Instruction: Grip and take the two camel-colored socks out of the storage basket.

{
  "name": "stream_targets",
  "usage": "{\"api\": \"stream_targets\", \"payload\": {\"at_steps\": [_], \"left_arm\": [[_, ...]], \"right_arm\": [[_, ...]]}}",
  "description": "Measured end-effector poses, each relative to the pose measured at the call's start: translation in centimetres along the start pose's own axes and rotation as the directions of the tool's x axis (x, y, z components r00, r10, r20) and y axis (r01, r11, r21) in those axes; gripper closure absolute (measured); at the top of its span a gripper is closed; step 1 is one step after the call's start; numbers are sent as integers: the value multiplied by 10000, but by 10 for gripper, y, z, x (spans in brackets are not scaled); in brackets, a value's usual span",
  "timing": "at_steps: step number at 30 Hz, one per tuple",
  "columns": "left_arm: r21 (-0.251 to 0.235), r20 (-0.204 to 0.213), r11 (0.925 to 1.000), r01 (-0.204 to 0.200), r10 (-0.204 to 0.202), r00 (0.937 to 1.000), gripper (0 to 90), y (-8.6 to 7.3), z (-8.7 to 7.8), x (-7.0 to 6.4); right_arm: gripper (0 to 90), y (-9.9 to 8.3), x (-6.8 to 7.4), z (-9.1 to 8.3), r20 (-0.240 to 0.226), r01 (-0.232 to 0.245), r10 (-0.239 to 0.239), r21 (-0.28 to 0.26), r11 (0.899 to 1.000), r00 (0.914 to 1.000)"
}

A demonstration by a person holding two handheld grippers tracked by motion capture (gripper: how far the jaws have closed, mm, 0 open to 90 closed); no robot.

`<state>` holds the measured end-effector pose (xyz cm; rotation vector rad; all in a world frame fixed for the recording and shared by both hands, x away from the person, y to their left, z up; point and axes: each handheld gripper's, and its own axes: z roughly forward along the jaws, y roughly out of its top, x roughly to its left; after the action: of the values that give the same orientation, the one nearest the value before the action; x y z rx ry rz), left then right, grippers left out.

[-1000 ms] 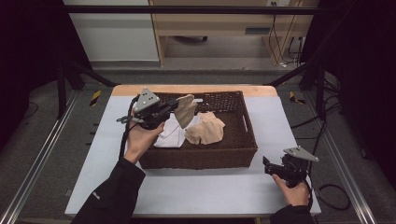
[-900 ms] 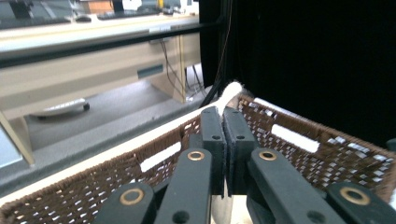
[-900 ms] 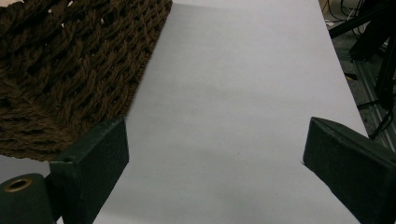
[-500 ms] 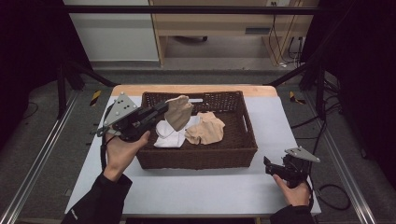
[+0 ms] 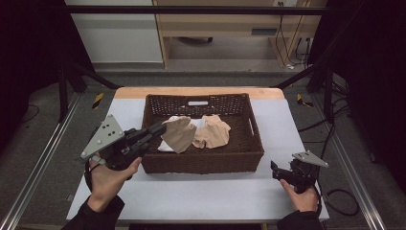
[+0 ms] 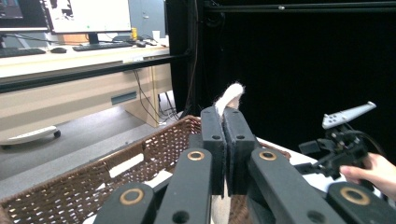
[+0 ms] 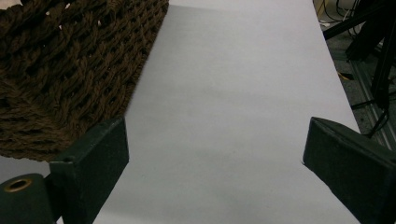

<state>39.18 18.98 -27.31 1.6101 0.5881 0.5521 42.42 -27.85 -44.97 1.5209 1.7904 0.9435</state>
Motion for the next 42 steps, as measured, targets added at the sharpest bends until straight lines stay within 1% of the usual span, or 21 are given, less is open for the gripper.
{"api": "stream_targets", "payload": {"at_steps": [5, 6, 9, 10, 11, 12, 14, 15, 16, 17, 18, 21, 23, 26, 29, 32, 35, 36, 37, 39, 42], "left_arm": [[158, 287, 9998, 76, -81, 9996, 879, -13, -8, -9], [158, 287, 9998, 76, -81, 9996, 879, -13, -8, -9], [438, 433, 9990, 131, -150, 9990, 879, -26, -13, -15], [438, 433, 9990, 131, -150, 9990, 879, -26, -13, -15], [661, 517, 9977, 116, -150, 9985, 879, -34, -14, -19], [661, 517, 9977, 116, -150, 9985, 879, -34, -14, -19], [1009, 655, 9947, 211, -278, 9975, 879, -47, -13, -23], [1009, 655, 9947, 211, -278, 9975, 879, -47, -13, -23], [1318, 721, 9909, 255, -353, 9968, 879, -58, -12, -24], [1422, 755, 9894, 297, -408, 9963, 879, -61, -11, -25], [1642, 773, 9858, 341, -473, 9959, 879, -68, -10, -25], [2042, 772, 9772, 584, -756, 9942, 879, -82, -6, -23], [2390, 787, 9690, 631, -841, 9933, 879, -93, -4, -24], [2934, 704, 9536, 672, -917, 9933, 878, -108, 0, -23], [3334, 650, 9396, 775, -1049, 9924, 878, -123, 5, -21], [3723, 455, 9242, 852, -1099, 9929, 877, -139, 9, -18], [4204, 247, 9023, 951, -1161, 9929, 876, -155, 14, -15], [4374, 167, 8937, 1001, -1193, 9927, 876, -161, 16, -15], [4487, 138, 8883, 980, -1165, 9931, 876, -164, 17, -14], [4784, -1, 8738, 878, -999, 9950, 875, -174, 21, -13], [5104, -163, 8552, 903, -953, 9953, 872, -184, 25, -10]], "right_arm": [[71, 0, 0, -1, 7, -14, 14, -5, 10000, 10000], [71, 0, 0, -1, 7, -14, 14, -5, 10000, 10000], [71, 0, 0, 0, -15, -2, 2, 15, 10000, 10000], [70, -1, 0, 0, -15, -10, 10, 12, 10000, 10000], [71, 0, 1, 0, -10, 9, -9, 6, 10000, 10000], [71, 0, 1, 0, -10, 9, -9, 6, 10000, 10000], [70, -1, 1, -1, 1, -19, 19, 13, 10000, 10000], [70, -1, 1, -1, 1, -19, 19, 13, 10000, 10000], [71, -1, 1, -1, -17, -26, 26, 30, 10000, 10000], [70, -1, 1, -1, -16, -14, 15, 33, 10000, 10000], [71, -1, 1, -1, -16, 17, -17, 23, 10000, 10000], [70, -1, 1, 0, -17, 19, -19, 39, 10000, 10000], [71, -1, 2, -1, -30, 8, -8, 43, 10000, 10000], [70, -1, 2, 0, -30, 8, -8, 86, 10000, 10000], [71, -1, 2, 0, -31, 36, -36, 89, 10000, 10000], [70, -2, 3, 0, -44, 56, -56, 117, 9999, 10000], [70, -2, 3, 1, -67, 46, -45, 158, 9999, 10000], [70, -2, 3, 1, -71, 38, -37, 151, 9999, 10000], [70, -2, 3, 1, -67, 36, -35, 140, 9999, 10000], [70, -2, 3, 1, -66, 66, -65, 166, 9998, 10000], [70, -3, 4, 2, -67, 41, -40, 251, 9997, 10000]]}}
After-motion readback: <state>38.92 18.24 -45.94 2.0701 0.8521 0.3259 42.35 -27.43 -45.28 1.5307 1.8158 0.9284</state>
